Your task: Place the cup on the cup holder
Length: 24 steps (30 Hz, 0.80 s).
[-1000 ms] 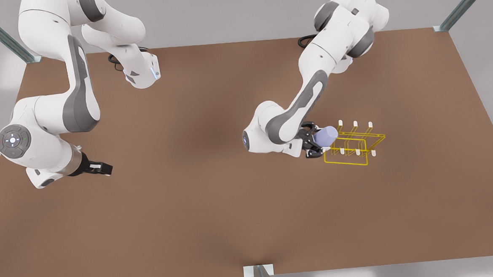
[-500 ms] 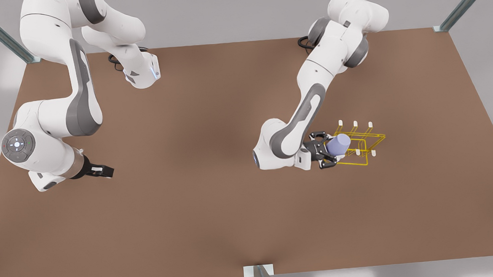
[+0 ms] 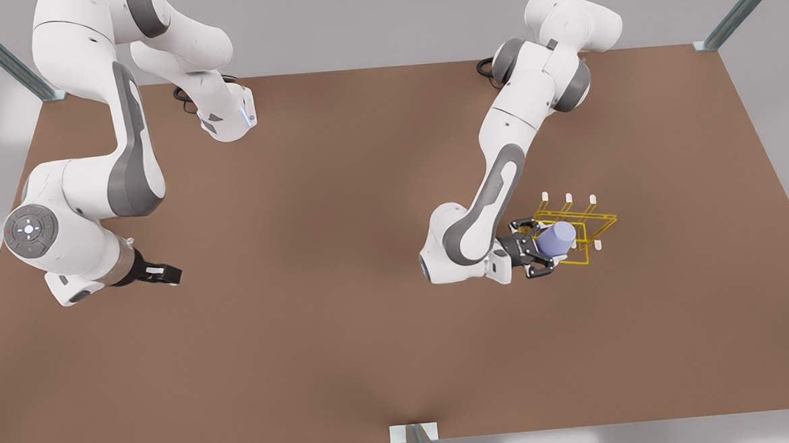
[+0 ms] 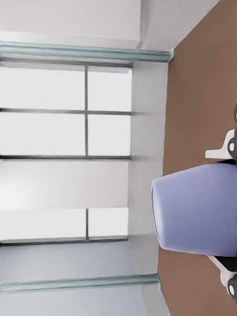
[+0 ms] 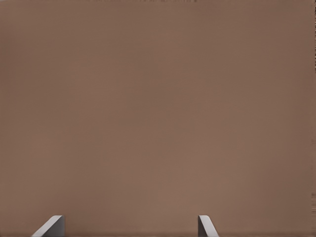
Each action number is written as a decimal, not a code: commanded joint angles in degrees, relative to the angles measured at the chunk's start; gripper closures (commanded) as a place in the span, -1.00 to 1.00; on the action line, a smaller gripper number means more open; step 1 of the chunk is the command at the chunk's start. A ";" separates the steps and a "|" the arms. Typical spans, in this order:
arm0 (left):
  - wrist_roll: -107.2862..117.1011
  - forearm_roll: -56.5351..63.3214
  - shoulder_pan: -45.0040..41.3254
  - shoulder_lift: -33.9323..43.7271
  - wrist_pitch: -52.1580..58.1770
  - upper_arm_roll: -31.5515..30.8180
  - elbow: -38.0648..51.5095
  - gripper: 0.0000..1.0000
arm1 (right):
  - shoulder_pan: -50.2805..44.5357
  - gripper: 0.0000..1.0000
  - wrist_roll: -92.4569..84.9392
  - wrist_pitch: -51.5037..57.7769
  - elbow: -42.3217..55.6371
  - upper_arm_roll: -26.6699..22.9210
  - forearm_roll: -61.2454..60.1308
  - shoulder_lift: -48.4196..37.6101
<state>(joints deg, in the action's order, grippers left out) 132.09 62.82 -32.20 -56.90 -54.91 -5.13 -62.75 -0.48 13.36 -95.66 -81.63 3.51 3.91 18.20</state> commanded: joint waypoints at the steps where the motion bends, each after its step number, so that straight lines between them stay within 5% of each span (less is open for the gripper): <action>1: -3.24 0.64 0.12 0.56 0.33 0.03 -0.97 -0.60 | -0.05 -1.00 0.27 -0.05 0.07 0.00 0.13 -0.01; 24: 3.62 -0.06 -0.40 1.09 0.77 -0.06 -6.25 -0.60 | 0.57 -1.00 0.27 1.00 4.99 1.23 -0.83 -1.85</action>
<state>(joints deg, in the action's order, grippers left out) 133.70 62.76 -32.62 -55.87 -54.28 -5.21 -68.98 0.00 13.72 -94.97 -76.71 4.72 3.29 16.37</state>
